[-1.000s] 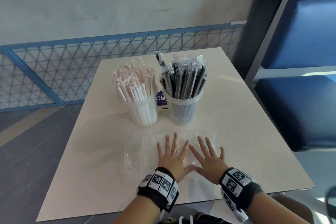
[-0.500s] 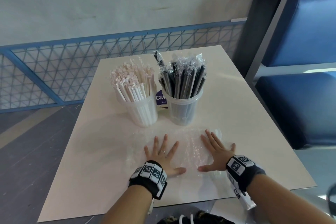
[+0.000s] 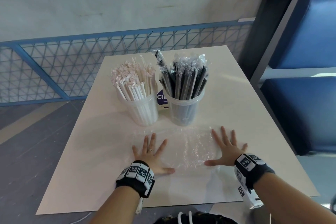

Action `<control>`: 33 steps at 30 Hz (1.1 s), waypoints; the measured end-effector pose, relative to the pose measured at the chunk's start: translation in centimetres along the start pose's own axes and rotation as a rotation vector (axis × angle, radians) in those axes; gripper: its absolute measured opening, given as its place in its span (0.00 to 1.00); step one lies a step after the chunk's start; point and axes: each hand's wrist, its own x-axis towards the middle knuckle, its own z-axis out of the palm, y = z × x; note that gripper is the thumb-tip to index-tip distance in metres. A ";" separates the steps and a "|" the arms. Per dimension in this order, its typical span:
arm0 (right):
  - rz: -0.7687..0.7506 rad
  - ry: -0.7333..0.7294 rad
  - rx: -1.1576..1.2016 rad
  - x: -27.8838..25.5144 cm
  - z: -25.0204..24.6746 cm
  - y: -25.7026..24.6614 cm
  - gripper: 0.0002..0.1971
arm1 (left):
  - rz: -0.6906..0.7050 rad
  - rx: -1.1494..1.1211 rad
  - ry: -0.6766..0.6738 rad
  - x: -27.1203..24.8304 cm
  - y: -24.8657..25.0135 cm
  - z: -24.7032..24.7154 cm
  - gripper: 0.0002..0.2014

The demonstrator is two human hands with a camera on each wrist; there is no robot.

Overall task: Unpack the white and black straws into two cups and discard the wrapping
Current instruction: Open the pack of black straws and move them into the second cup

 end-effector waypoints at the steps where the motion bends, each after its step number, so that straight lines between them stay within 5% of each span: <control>1: -0.010 -0.006 -0.002 0.0 -0.1 0.1 0.65 | -0.008 0.021 -0.002 -0.1 0.2 -0.3 0.54; 5: -0.023 0.045 0.006 -0.3 -0.2 -0.3 0.65 | -0.081 0.051 0.100 -0.8 1.9 -3.0 0.50; 9: -0.086 0.319 0.123 -2.3 -2.9 -1.4 0.62 | 0.092 -0.560 0.614 -2.0 4.1 -8.1 0.37; 12: -0.211 0.464 0.317 -3.9 -7.0 -2.4 0.61 | 0.237 -0.841 0.847 -2.8 5.4 -12.2 0.44; 16: -0.397 0.599 0.491 -4.8 -11.6 -3.9 0.61 | 0.295 -0.912 0.774 -2.3 5.4 -16.3 0.52; 19: -0.449 0.560 0.511 -3.8 -14.1 -5.1 0.62 | 0.309 -0.838 0.646 -1.0 4.3 -17.8 0.57; 26: -0.529 0.420 0.665 -0.7 -16.2 -7.5 0.68 | 0.411 -0.844 0.497 0.0 3.1 -19.4 0.28; 33: -0.650 0.569 0.732 1.4 -15.7 -9.9 0.67 | 0.400 -0.898 0.513 2.4 4.2 -19.3 0.54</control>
